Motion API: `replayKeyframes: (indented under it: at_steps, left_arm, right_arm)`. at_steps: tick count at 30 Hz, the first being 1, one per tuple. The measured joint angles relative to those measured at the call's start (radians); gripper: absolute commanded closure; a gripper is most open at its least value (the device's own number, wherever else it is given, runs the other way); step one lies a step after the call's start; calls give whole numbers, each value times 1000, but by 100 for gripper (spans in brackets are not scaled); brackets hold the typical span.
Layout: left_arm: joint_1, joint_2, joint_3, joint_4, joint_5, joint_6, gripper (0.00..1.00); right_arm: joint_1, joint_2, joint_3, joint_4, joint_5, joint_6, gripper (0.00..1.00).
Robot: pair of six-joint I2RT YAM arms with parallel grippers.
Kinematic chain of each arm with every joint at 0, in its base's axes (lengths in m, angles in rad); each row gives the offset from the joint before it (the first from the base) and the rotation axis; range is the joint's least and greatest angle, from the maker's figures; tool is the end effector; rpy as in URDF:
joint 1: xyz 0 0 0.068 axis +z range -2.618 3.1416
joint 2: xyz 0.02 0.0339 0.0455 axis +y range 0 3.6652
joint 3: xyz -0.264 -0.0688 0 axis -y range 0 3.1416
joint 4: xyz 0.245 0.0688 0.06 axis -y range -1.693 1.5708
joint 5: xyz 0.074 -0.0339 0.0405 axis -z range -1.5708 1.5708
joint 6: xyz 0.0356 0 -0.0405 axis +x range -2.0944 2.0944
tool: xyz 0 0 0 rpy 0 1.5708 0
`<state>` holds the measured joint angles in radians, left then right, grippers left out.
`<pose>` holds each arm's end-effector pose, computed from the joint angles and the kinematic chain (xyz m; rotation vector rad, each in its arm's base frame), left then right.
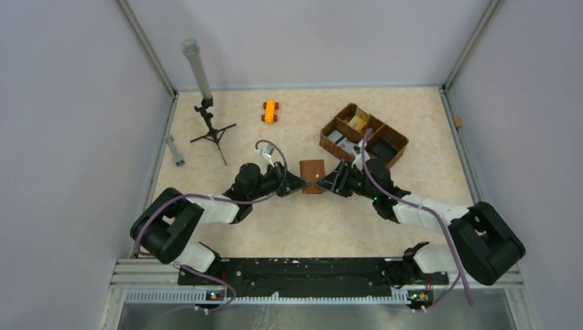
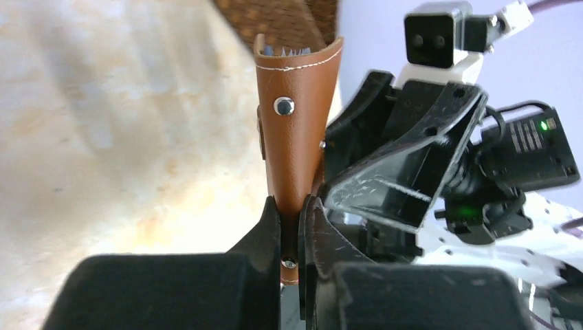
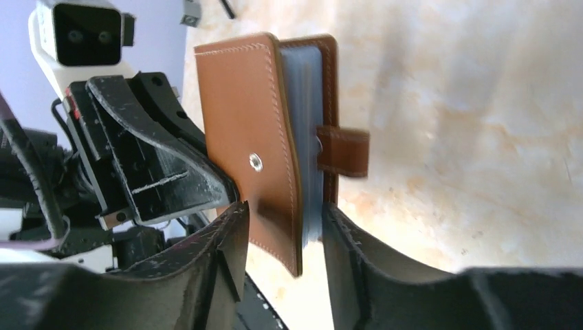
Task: Put the credit cards into the card holder
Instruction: Pick up the card holder from the center of the board.
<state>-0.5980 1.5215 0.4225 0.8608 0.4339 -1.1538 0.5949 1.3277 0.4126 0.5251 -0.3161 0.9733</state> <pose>0.2189 -0.1672 0.1611 -0.2243 2.1023 -1.5521 0.2034 0.1510 0.1711 0.1814 2.1859 1.2783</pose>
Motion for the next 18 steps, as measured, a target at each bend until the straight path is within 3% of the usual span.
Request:
replayKeyframes:
  at_steps: [1,4,11,18]
  left_arm:
    - [0,-30,0,-6,10,11,100]
    - [8,-127,0,-28,53,59,100]
    - [33,-372,22,-222,203,257,100]
    - [34,-550,61,-409,326,360,100]
  right_arm:
    - [4,-33,24,-48,3,-21,37]
    - [1,-133,91,-159,8,-89,28]
    - [-106,-277,224,-323,-102,-242,24]
    - [-127,-281,293,-340,-369,-313,18]
